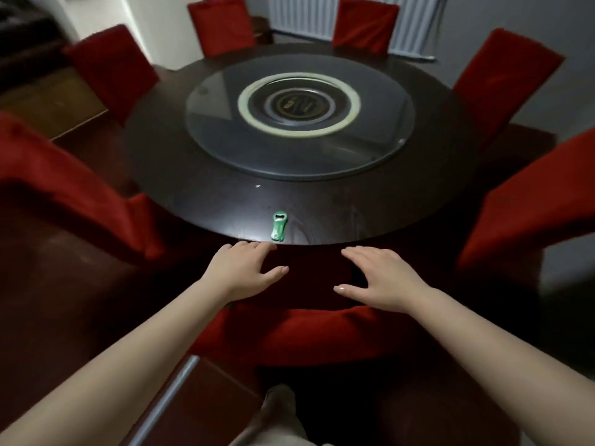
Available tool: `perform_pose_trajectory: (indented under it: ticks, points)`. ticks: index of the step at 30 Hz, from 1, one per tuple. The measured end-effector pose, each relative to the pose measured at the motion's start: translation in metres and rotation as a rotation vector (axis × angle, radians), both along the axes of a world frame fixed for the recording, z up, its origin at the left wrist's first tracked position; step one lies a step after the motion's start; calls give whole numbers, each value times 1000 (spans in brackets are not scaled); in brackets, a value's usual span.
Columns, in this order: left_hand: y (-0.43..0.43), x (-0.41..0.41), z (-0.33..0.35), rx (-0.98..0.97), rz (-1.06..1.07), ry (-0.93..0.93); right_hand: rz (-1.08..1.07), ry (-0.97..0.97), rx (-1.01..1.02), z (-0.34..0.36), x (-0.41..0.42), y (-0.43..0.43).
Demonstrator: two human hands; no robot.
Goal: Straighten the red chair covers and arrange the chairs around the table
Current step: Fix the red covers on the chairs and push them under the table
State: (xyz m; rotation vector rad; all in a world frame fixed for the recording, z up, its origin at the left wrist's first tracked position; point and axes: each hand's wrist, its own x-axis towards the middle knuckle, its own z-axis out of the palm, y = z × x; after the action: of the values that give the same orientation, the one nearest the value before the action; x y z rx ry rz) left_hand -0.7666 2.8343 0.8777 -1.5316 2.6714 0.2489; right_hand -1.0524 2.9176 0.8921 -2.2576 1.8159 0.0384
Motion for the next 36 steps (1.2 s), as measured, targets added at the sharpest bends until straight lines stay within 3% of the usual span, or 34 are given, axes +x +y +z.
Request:
perform_pose_trajectory:
  ticks: [5,8,14,21,26,29,36]
  points:
    - [70,23,-23,72,213,-9,114,-18,120,-18,8,29]
    - [98,34,-36,19,245,1,83,-3,155,-31,8,53]
    - [93,24,-43,-119,283,-20,-79,90,-39,-45,17,64]
    - [80,48,-56,-291,115,54,-213,161,-183,-51,40,59]
    - [38,95,-53,-309,156,66,-232,122,-222,-48,90,20]
    - [40,114,-55,-307,150,69,-227,47,-359,-55,111,32]
    - [76,90,-64,-292,139,80,-239,78,-516,-75,83,60]
